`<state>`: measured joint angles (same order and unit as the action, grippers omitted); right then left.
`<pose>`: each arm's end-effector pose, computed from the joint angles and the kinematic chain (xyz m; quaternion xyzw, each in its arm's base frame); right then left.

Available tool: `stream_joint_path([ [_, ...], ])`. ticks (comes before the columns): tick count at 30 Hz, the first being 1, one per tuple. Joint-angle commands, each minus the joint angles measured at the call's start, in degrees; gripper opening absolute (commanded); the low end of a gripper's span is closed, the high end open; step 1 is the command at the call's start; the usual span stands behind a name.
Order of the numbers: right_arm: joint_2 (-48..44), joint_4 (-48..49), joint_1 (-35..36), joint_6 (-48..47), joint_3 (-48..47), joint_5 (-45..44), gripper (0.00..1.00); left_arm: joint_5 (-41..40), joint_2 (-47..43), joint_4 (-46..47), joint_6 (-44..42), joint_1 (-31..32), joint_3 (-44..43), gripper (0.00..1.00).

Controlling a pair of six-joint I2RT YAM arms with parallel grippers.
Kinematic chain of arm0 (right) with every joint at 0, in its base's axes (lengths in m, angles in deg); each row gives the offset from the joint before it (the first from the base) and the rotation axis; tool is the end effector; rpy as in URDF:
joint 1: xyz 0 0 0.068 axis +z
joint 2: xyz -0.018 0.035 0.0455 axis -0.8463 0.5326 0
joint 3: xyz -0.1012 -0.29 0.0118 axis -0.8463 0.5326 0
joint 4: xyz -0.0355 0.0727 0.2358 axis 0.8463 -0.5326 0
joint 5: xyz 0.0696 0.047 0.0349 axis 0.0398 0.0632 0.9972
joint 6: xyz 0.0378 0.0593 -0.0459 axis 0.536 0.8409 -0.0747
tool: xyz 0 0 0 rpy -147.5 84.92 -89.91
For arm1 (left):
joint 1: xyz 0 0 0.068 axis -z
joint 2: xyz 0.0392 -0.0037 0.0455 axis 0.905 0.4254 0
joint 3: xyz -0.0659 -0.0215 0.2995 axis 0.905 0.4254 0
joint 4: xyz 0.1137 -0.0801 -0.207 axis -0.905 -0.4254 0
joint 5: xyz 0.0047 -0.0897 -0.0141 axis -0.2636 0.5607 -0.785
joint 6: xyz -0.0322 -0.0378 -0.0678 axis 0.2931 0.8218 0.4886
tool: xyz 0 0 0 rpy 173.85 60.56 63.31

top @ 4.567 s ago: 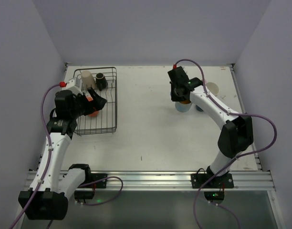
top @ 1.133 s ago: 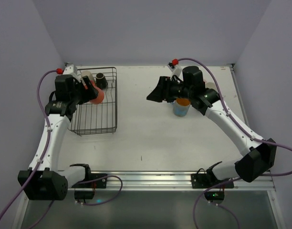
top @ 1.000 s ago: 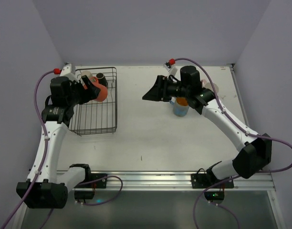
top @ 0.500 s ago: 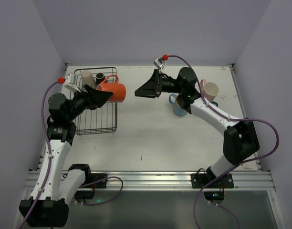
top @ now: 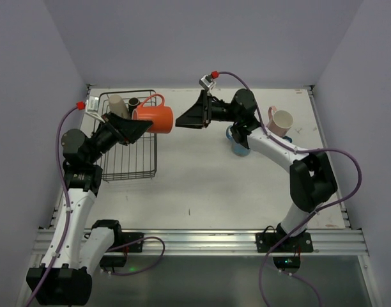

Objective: Unload the cups from the dish rack

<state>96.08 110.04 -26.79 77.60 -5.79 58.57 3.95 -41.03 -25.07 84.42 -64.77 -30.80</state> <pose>0.3171 0.2637 0.3962 -0.1617 0.6353 0.7325 0.1836 0.1787 -0.0492 0.4030 -0.0414 0.6659 -0.5343 0.5191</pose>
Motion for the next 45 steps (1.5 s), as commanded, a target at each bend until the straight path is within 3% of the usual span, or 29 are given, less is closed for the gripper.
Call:
stream_joint_path([
  [1, 0.9, 7.8, 0.9, 3.5, -3.4, 1.3, 0.61, 2.1, -1.4, 8.7, 3.8, -0.1, 0.9, 0.00],
  [9, 7.8, 21.2, 2.5, 15.8, -8.9, 2.2, 0.58, 2.8, -1.3, 10.5, 5.5, -0.1, 1.9, 0.00],
  [12, 9.4, 22.4, 3.6, 16.8, -11.2, 2.4, 0.49, 3.2, -1.2, 12.1, 6.6, -0.1, 2.7, 0.00],
  [13, 9.6, 22.4, 4.0, 16.8, -11.6, 2.5, 0.39, 3.4, -1.2, 12.2, 6.7, -0.1, 2.7, 0.00],
  [16, 9.6, 23.0, 4.5, 16.7, -12.0, 2.7, 0.21, 3.8, -1.0, 12.4, 6.8, -0.1, 3.3, 0.00],
  [17, 9.4, 23.1, 4.5, 16.4, -12.0, 2.8, 0.07, 4.0, -0.9, 12.5, 6.9, -0.1, 3.4, 0.00],
  [18, 9.1, 22.6, 4.5, 16.3, -11.9, 2.8, 0.00, 4.5, -0.7, 12.7, 6.9, -0.1, 3.4, 0.00],
  [21, 8.3, 21.9, 4.5, 14.9, -11.2, 3.2, 0.00, 5.9, 0.2, 12.9, 6.9, -0.1, 3.6, 0.04],
  [23, 6.9, 19.7, 4.5, 12.0, -10.1, 3.4, 0.00, 6.4, 0.5, 13.0, 6.6, -0.1, 4.1, 0.20],
  [24, 6.3, 16.6, 4.4, 10.4, -9.7, 3.3, 0.00, 6.7, 0.6, 13.1, 6.5, -0.1, 4.3, 0.45],
  [26, 4.5, 12.8, 4.3, 5.8, -8.8, 3.2, 0.00, 7.1, 0.6, 13.0, 6.0, -0.1, 4.7, 0.67],
  [27, 4.0, 8.9, 4.3, 4.1, -8.7, 3.3, 0.00, 7.6, 0.7, 12.9, 5.7, -0.1, 4.7, 0.84],
  [30, 1.5, -1.0, 4.2, -3.5, -8.4, 2.2, 0.00, 7.7, 1.1, 10.0, 3.5, -0.1, 3.5, 1.00],
  [35, -3.0, -24.6, 3.8, -23.3, -10.7, -3.1, 0.00, 3.0, 0.8, -3.5, -5.1, -0.1, -1.0, 1.00],
  [39, -6.6, -47.2, 3.0, -36.2, -13.2, -12.4, 0.00, -11.9, 0.1, -23.2, -13.9, -0.1, -6.0, 1.00],
  [42, -7.8, -59.1, 2.6, -43.8, -14.8, -21.7, 0.00, -24.1, 0.7, -33.1, -17.4, -0.1, -8.9, 1.00],
  [45, -6.8, -69.5, 2.7, -49.7, -17.8, -32.3, 0.00, -30.0, 1.9, -36.5, -17.9, -0.1, -9.7, 1.00],
])
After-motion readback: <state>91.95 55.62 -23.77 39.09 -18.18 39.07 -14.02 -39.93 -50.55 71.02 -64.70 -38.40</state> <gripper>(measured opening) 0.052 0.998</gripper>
